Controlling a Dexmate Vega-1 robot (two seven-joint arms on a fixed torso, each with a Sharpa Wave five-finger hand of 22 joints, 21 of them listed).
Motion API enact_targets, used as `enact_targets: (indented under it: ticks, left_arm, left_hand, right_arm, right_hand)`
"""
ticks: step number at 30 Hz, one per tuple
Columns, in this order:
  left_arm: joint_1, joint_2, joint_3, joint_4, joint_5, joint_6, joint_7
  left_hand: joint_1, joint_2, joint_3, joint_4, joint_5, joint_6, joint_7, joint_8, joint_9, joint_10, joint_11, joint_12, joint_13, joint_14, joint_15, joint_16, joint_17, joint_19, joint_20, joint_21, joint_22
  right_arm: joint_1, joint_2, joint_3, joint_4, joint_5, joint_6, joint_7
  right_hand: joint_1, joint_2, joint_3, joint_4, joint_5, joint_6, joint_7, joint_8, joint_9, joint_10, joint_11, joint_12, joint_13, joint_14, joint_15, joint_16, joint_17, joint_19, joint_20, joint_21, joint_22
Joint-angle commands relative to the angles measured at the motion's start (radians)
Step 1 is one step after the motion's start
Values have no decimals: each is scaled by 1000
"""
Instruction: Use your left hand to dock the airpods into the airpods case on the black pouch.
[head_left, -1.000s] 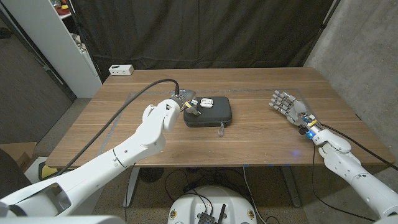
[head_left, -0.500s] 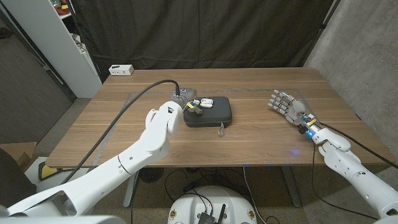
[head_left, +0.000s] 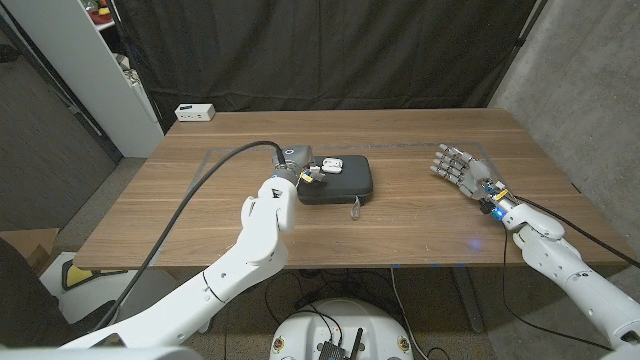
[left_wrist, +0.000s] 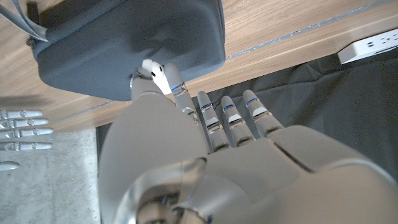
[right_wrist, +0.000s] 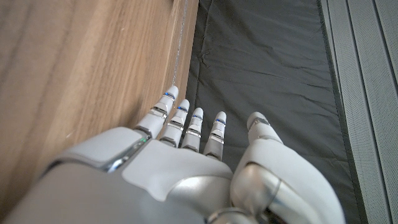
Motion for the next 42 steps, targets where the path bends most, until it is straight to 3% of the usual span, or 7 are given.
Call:
enact_targets:
  ticks: [1, 7, 11, 21, 27, 33, 42]
  left_arm:
    - [74, -65, 13, -21, -30, 133, 163]
    - [94, -86, 26, -44, -53, 179, 235]
    - [114, -131, 36, -55, -78, 205, 327]
    - [134, -191, 42, -67, -176, 266, 473]
    - [161, -269, 13, -60, -281, 280, 620]
    - [129, -292, 22, -59, -358, 339, 685]
    - [118, -324, -11, -69, -507, 316, 809]
  left_hand:
    - [5, 6, -9, -2, -5, 12, 1, -2, 1, 11, 2, 3, 3, 9, -92, 3, 3, 16, -2, 6, 3]
    - [8, 8, -8, -3, -9, 12, 2, -4, 0, 13, 3, 3, 4, 10, -92, 1, 3, 16, -3, 7, 3]
    - [13, 9, -6, -5, -12, 12, 9, -6, -2, 18, 0, 3, 4, 13, -92, 0, 3, 20, -5, 8, 3]
    - [20, 15, -2, -8, -25, 18, 15, -6, -1, 26, 1, 3, 6, 25, -97, -2, 2, 22, -3, 10, 3]
    - [22, 18, 0, -8, -33, 21, 23, -4, 5, 34, 3, 4, 7, 37, -94, -1, 2, 29, -1, 12, 4]
    - [35, 18, 6, -16, -43, 32, 27, -2, 5, 43, 2, 5, 8, 47, -90, -2, 0, 35, 1, 15, 4]
    - [40, 19, 11, -20, -56, 35, 30, -2, 8, 53, 9, 6, 10, 59, -87, -2, 0, 45, 7, 20, 4]
  right_arm:
    - [28, -14, -21, 2, -7, -47, 24]
    - [37, -16, -32, 2, -3, -76, 40]
    - [56, -9, -41, 18, 0, -89, 65]
    - [106, 0, -58, 64, -3, -119, 110]
    - [128, 6, -66, 89, -3, -145, 122]
    - [163, 22, -77, 134, -7, -161, 141]
    - [221, 56, -89, 216, -19, -159, 182]
  right_hand:
    - [-3, 0, 8, -1, 4, 1, 5, 0, 5, 6, -2, 5, 5, 4, -85, 3, 1, 4, 2, 5, 3]
    - [-3, -1, 8, -2, 4, 0, 8, 0, 6, 6, 2, 5, 5, 4, -86, 3, 1, 4, 2, 5, 3]
    - [-3, 0, 9, -2, 4, 0, 9, 0, 6, 6, 2, 5, 5, 4, -86, 4, 2, 4, 2, 5, 3]
    - [-3, 0, 9, -4, 4, 0, 14, -1, 6, 6, 0, 5, 5, 3, -86, 4, 2, 3, 2, 5, 3]
    - [-4, 0, 9, -4, 4, 0, 15, 0, 6, 6, 1, 5, 5, 1, -86, 3, 2, 3, 2, 5, 3]
    - [-4, 0, 10, -4, 3, 0, 15, 0, 6, 6, 1, 5, 6, 3, -84, 4, 2, 3, 2, 5, 3]
    - [-5, 0, 10, -4, 3, 0, 14, 0, 6, 5, 2, 5, 6, 2, -85, 5, 3, 3, 2, 5, 3]
